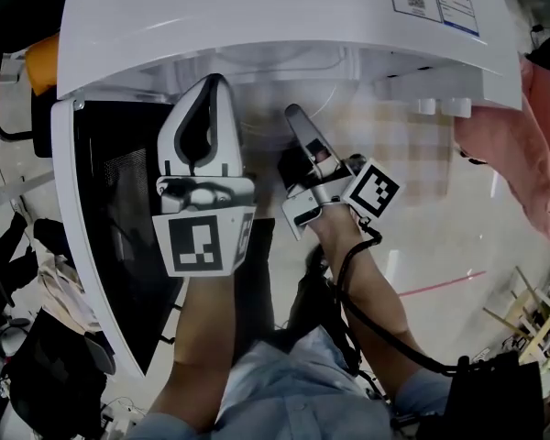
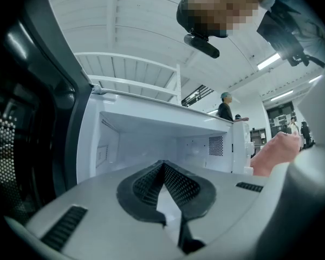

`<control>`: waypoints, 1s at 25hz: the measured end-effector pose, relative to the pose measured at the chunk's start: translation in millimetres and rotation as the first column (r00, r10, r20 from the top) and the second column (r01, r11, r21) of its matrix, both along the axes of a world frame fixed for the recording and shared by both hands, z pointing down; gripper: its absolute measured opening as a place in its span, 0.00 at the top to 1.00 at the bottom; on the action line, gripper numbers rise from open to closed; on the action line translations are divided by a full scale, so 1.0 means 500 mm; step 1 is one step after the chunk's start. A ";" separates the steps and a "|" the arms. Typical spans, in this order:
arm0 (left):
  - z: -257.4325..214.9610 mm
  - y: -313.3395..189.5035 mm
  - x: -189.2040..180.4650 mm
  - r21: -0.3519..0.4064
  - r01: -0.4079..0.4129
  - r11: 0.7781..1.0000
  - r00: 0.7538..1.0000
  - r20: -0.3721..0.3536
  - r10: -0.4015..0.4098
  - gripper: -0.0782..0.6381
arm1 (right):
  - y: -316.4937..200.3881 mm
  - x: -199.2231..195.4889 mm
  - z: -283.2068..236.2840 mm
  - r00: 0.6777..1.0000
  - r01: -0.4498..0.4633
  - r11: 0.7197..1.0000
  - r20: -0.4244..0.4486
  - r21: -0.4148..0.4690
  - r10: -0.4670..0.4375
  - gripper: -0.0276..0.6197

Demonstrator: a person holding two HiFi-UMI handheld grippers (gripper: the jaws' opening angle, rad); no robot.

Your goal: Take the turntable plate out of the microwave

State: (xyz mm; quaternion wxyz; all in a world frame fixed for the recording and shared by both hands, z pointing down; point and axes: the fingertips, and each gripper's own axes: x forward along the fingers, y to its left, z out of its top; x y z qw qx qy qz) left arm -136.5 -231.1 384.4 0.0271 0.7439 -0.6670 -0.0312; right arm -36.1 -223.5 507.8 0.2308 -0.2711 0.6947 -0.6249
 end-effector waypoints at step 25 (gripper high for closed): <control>0.006 -0.004 -0.021 -0.040 -0.015 0.999 1.000 -0.001 0.015 0.88 | -0.058 -0.072 -0.005 0.997 0.062 0.998 0.036 0.031 -0.063 0.81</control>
